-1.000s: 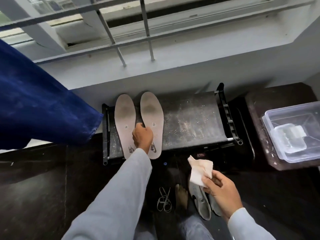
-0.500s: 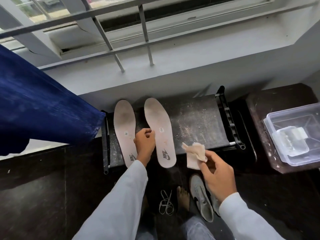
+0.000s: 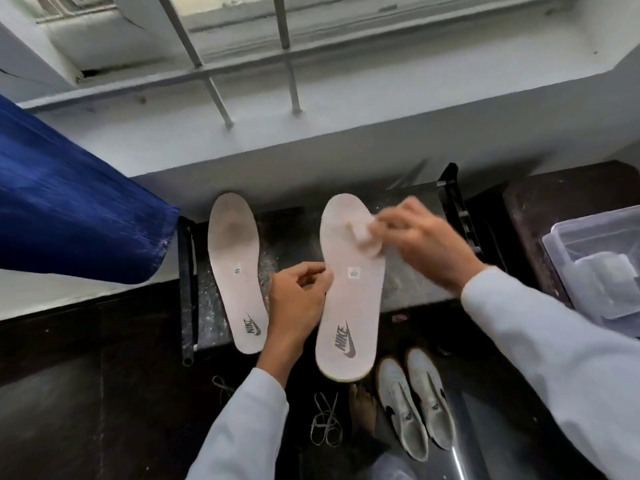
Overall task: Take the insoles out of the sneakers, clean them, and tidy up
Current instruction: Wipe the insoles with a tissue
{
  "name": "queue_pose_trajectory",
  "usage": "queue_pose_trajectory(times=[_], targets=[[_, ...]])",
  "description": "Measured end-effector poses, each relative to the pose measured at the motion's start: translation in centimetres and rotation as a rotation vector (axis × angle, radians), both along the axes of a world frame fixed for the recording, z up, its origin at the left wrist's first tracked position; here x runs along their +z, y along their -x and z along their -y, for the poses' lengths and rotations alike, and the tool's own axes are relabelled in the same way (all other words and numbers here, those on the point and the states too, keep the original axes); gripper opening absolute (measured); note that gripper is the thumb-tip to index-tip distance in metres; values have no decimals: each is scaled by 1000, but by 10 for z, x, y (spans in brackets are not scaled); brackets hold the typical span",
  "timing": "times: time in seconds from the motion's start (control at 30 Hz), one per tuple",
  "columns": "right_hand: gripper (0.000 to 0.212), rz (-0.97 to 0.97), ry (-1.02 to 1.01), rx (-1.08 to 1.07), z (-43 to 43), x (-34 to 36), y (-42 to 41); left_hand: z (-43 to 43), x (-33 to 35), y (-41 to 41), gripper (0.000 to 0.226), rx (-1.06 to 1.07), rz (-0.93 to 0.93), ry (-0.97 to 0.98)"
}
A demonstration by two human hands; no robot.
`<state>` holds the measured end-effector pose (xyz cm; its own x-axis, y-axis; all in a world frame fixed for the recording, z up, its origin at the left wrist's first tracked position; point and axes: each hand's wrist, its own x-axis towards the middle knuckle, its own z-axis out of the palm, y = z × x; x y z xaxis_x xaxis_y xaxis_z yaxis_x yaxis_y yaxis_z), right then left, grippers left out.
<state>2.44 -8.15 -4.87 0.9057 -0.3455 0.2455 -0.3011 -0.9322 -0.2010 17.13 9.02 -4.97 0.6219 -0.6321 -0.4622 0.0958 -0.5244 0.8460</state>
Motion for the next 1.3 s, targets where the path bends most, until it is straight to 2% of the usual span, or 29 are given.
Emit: queue_pose_trajectory(times=[0.07,0.13,0.2,0.3,0.37,0.53,0.67,0.7,0.73,0.8,0.87,0.93,1.07,1.13,1.2,1.27,1.3], targets=[[27,137,-66,-265,9,7,-6,-1,-4,2,11,-14,7,7],[26,297,-129,-360,-8,23,-7,-2,-7,3,13,-15,1,11],[26,339,-186,-205,-45,40,-4,-4,-8,4,13,-9,-17,28],[28,105,-201,195,-87,33,4,-10,-8,4,20,-19,-54,74],[34,11,-192,240,-78,12,6,-15,-10,3,16,-32,-41,86],[31,-19,-141,-34,-11,-15,-12,-29,-6,7,26,-59,-5,92],[31,224,-108,-368,12,7,-17,-34,-9,9,25,-42,-1,97],[31,286,-101,-397,5,15,-15,-34,-9,10,25,-35,-2,98],[31,327,-100,-365,-8,23,-13,-34,-9,10,25,-30,-2,98],[31,301,-144,-134,-43,33,-8,-33,-9,10,24,-23,-3,97],[34,151,-189,151,-69,29,-3,-34,-9,10,19,-38,9,107],[40,28,-166,248,-66,13,-2,-38,-8,10,20,-47,16,117],[42,-1,-144,-12,-10,-19,-16,-48,-7,11,21,-48,12,82],[33,83,-133,-231,16,-17,-23,-51,-5,11,20,-54,13,73],[34,225,-118,-411,24,-4,-24,-52,-5,10,21,-51,13,80],[35,366,-73,-447,7,16,-22,-52,-6,9,22,-38,2,83],[33,397,-63,-385,-10,26,-20,-51,-7,9,22,-26,0,79]])
